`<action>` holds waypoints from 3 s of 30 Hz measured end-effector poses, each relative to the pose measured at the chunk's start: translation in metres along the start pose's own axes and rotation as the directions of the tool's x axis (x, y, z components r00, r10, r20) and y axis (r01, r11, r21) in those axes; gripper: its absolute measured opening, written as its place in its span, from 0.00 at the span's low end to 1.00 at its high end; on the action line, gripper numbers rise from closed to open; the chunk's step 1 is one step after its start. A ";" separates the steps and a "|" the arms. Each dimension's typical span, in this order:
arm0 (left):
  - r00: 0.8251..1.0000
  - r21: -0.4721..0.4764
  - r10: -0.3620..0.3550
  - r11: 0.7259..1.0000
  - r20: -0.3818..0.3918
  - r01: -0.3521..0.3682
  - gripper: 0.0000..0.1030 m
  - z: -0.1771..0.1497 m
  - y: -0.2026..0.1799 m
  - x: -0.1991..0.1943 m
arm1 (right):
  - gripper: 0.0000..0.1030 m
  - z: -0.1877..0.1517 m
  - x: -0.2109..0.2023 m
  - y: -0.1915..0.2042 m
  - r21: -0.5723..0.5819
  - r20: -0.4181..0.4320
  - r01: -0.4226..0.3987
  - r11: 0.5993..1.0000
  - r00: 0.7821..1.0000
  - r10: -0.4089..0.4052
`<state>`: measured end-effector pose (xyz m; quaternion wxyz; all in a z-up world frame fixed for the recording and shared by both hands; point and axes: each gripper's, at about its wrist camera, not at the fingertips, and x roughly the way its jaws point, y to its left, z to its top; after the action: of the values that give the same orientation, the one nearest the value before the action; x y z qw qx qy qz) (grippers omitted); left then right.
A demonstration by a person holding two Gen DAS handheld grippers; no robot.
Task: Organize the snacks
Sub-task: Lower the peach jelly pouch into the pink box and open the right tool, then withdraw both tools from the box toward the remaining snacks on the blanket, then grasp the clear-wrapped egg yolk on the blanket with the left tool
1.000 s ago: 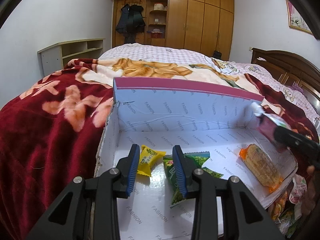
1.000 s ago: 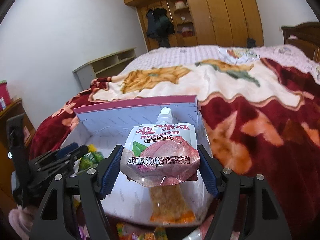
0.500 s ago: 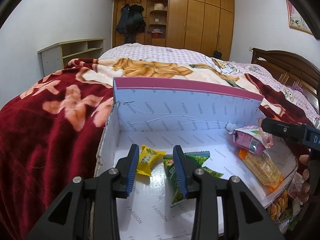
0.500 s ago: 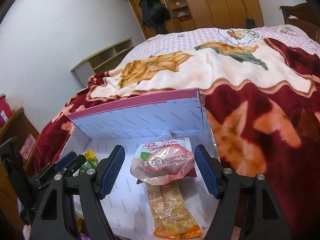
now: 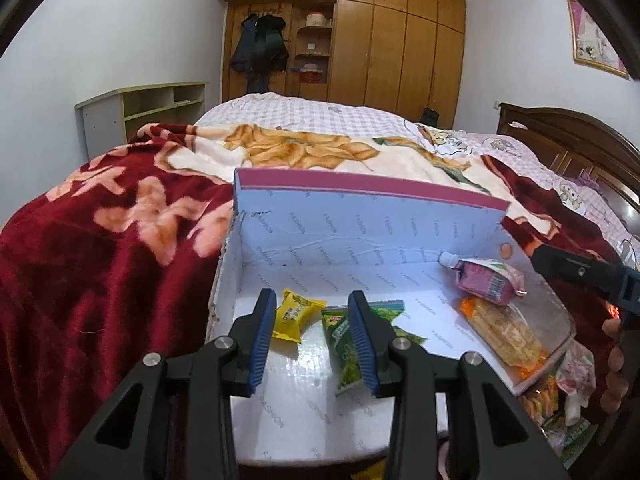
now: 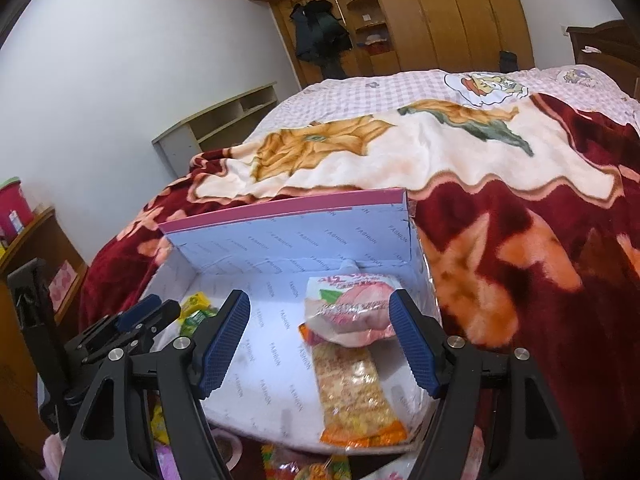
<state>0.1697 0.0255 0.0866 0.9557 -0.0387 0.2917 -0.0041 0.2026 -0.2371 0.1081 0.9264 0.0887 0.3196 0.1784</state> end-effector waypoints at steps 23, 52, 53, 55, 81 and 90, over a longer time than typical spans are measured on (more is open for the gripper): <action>0.997 0.002 -0.075 0.997 -0.004 0.075 0.39 -0.021 -0.013 -0.066 | 0.72 -0.046 -0.057 0.028 0.032 0.026 -0.097 0.995 0.995 0.096; 0.989 -0.016 -0.125 0.992 -0.077 0.124 0.39 -0.059 -0.009 -0.098 | 0.72 -0.110 -0.077 0.018 0.114 -0.015 -0.078 0.990 0.997 0.081; 0.988 -0.022 -0.127 0.992 -0.083 0.125 0.39 -0.060 -0.007 -0.098 | 0.72 -0.111 -0.077 0.017 0.116 -0.016 -0.076 0.990 0.997 0.079; 0.988 -0.030 -0.125 0.992 -0.090 0.123 0.39 -0.063 -0.005 -0.097 | 0.72 -0.113 -0.078 0.016 0.122 -0.019 -0.075 0.990 0.997 0.077; 0.975 -0.028 -0.145 0.989 -0.167 0.142 0.39 -0.089 -0.001 -0.096 | 0.72 -0.133 -0.087 0.037 0.019 -0.037 -0.052 0.998 0.998 0.053; 0.978 0.011 -0.104 0.994 -0.180 0.108 0.39 -0.099 -0.009 -0.088 | 0.72 -0.138 -0.081 0.042 0.008 -0.061 -0.068 0.998 0.996 0.068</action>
<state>0.0414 0.0124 0.0546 0.9243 -0.0436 0.3741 -0.0614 0.0452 -0.2228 0.0576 0.9093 0.0967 0.3451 0.2116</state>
